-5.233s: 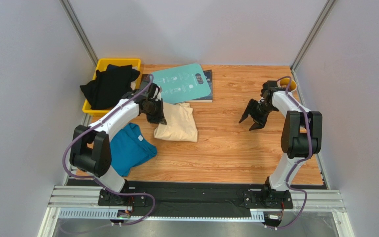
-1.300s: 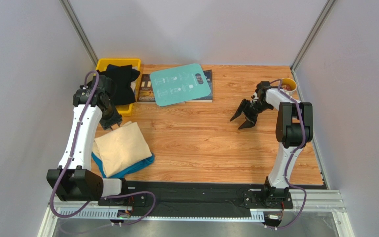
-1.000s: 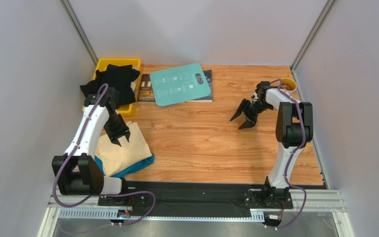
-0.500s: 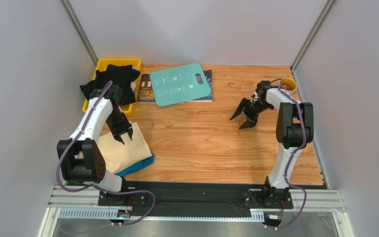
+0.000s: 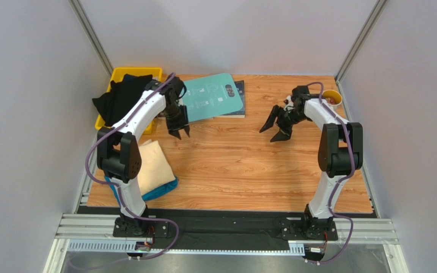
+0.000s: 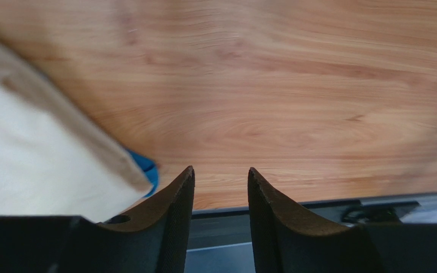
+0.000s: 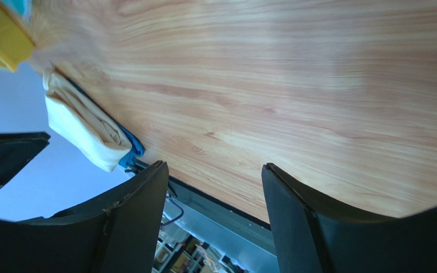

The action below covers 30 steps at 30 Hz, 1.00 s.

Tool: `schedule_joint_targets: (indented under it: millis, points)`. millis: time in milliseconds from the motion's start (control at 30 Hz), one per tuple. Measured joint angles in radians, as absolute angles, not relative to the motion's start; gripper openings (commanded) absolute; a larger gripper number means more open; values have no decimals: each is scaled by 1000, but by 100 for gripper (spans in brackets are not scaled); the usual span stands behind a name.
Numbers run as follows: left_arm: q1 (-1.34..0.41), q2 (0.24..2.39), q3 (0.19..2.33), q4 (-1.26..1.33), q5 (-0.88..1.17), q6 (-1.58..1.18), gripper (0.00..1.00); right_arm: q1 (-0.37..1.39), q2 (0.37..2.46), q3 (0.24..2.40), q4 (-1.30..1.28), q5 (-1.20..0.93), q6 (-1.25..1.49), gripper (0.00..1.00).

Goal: Fold and stack the t-shirts
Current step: Put the neatly folded tshirt into the corner of the board with the left arm

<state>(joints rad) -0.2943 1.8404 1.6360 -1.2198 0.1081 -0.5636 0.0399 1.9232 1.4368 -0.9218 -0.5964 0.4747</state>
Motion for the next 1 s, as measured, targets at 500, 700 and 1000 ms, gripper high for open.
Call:
schedule_joint_targets:
  millis: [500, 700, 1000]
  points:
    - [-332, 2129, 1719, -1128, 294, -528, 41, 143, 1865, 1551, -926, -571, 482, 67]
    - [-326, 2086, 1494, -1237, 207, -490, 41, 105, 1863, 1536, -946, -557, 486, 67]
    - [-310, 1880, 1295, -1289, 102, -431, 41, 97, 1875, 1530, -949, -559, 506, 66]
